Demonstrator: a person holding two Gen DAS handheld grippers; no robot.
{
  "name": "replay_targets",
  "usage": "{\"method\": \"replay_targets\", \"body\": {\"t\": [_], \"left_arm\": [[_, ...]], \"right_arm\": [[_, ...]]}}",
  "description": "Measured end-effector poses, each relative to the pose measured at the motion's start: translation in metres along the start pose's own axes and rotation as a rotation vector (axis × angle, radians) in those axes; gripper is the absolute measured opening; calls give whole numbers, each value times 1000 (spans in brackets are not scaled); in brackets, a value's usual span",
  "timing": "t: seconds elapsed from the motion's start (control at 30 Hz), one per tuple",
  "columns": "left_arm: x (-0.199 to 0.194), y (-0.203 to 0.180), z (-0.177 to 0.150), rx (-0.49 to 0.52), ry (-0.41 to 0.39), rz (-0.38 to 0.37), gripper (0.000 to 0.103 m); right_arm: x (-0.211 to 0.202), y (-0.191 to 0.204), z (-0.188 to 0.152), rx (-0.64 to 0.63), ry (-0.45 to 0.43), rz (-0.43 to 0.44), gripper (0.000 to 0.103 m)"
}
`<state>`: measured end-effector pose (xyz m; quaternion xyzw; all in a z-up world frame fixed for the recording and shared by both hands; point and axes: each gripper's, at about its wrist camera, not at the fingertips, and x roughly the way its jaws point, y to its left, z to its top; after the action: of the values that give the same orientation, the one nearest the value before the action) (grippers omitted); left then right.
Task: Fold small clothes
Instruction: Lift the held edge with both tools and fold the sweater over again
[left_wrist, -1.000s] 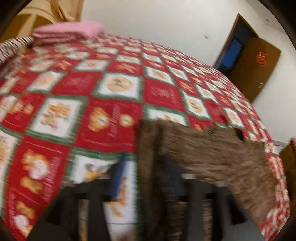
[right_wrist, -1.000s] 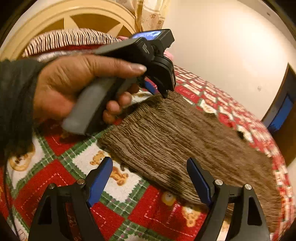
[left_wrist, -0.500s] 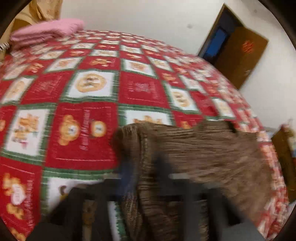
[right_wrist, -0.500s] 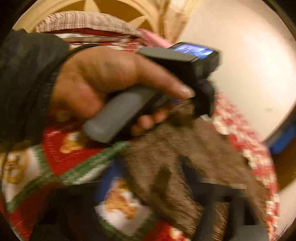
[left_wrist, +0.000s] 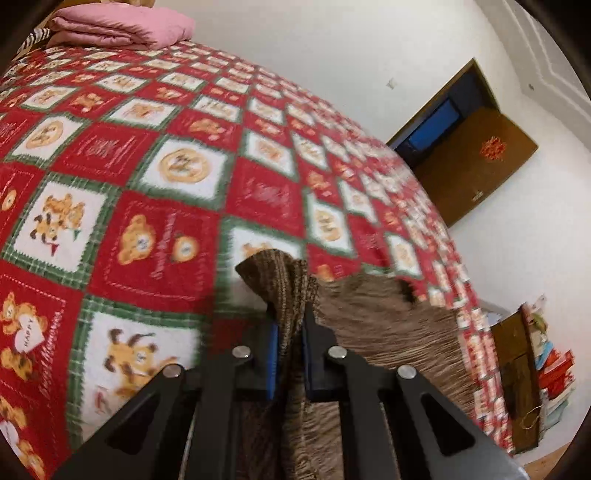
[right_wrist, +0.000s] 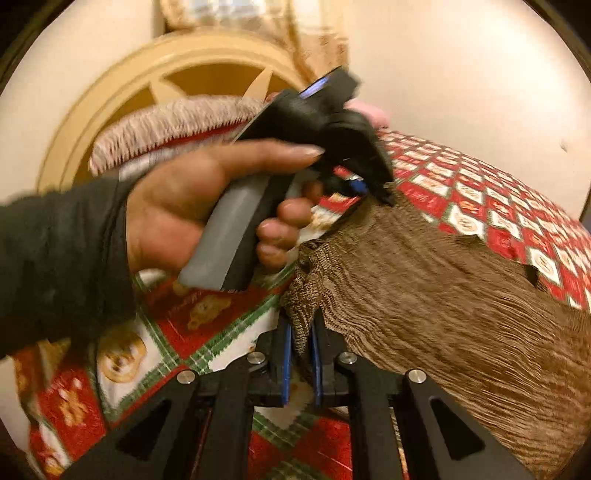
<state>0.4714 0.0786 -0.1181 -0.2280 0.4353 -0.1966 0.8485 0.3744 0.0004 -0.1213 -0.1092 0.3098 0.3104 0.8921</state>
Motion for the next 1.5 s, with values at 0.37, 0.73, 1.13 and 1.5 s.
{"method": "replay_targets", "body": {"t": [0.37, 0.73, 1.13, 1.5], "left_arm": [[-9, -122, 13, 122, -34, -91, 11], [45, -213, -3, 221, 32, -123, 11], [114, -279, -36, 347, 121, -95, 11], [172, -307, -73, 423, 187, -30, 12]], "right_arm": [[-82, -73, -15, 260, -181, -26, 8], [-145, -146, -64, 480, -276, -66, 8], [-177, -214, -129, 698, -291, -104, 8], [-176, -248, -177, 844, -253, -133, 8]]}}
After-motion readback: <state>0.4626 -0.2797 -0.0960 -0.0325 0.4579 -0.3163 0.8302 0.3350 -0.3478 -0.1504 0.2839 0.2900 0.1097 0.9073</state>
